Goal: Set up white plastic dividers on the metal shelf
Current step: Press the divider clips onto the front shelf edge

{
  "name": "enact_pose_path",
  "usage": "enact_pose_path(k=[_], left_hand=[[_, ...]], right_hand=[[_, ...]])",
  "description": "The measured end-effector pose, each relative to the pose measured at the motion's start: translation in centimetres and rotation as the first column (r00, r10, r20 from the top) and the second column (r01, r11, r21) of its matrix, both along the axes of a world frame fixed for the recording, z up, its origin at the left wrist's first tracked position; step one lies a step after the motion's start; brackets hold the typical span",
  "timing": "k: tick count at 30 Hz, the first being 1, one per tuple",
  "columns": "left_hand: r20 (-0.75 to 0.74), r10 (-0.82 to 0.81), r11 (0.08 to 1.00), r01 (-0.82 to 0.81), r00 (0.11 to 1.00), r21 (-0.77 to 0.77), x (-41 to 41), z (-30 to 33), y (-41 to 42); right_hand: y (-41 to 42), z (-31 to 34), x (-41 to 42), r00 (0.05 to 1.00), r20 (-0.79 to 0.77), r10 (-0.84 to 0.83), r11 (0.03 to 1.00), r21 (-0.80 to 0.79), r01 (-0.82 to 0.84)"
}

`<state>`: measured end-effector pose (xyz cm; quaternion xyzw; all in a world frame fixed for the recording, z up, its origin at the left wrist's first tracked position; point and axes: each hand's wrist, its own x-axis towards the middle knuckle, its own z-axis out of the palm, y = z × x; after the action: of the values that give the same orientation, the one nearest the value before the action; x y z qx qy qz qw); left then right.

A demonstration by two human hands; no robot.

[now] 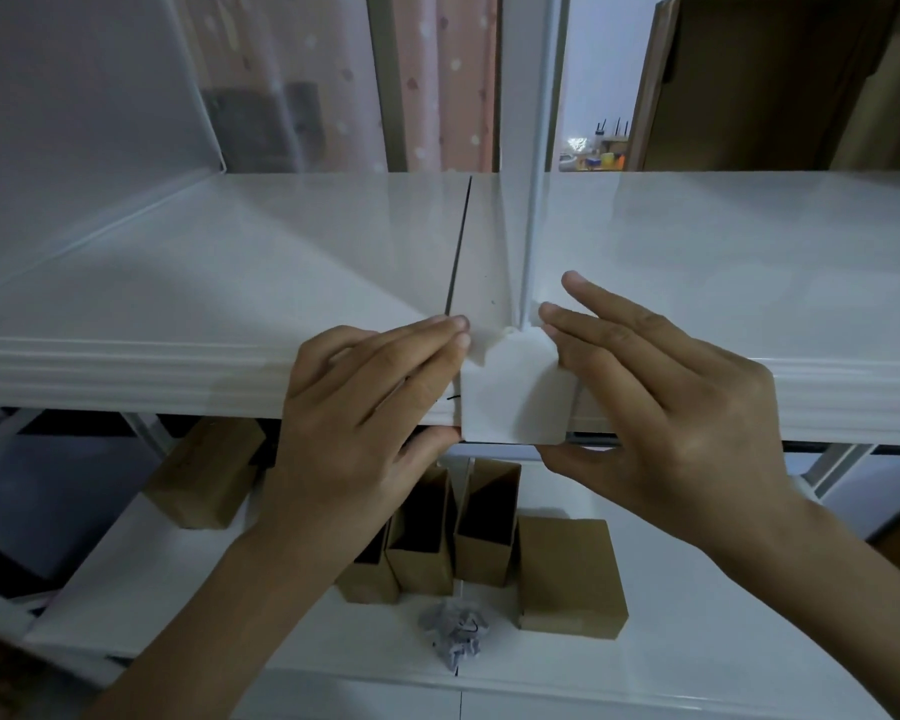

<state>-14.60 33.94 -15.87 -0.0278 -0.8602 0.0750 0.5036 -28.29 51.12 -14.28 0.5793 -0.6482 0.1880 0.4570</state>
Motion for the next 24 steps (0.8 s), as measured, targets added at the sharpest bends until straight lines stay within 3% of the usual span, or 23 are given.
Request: enact_pose_path(k=[24], left_hand=[[-0.009,0.052,0.999,-0.052,0.999,-0.006,-1.3,0.1,2.1]], right_hand=[[2.1,0.1,-1.4,0.999,-0.047,0.002,0.998,-0.055,-0.005]])
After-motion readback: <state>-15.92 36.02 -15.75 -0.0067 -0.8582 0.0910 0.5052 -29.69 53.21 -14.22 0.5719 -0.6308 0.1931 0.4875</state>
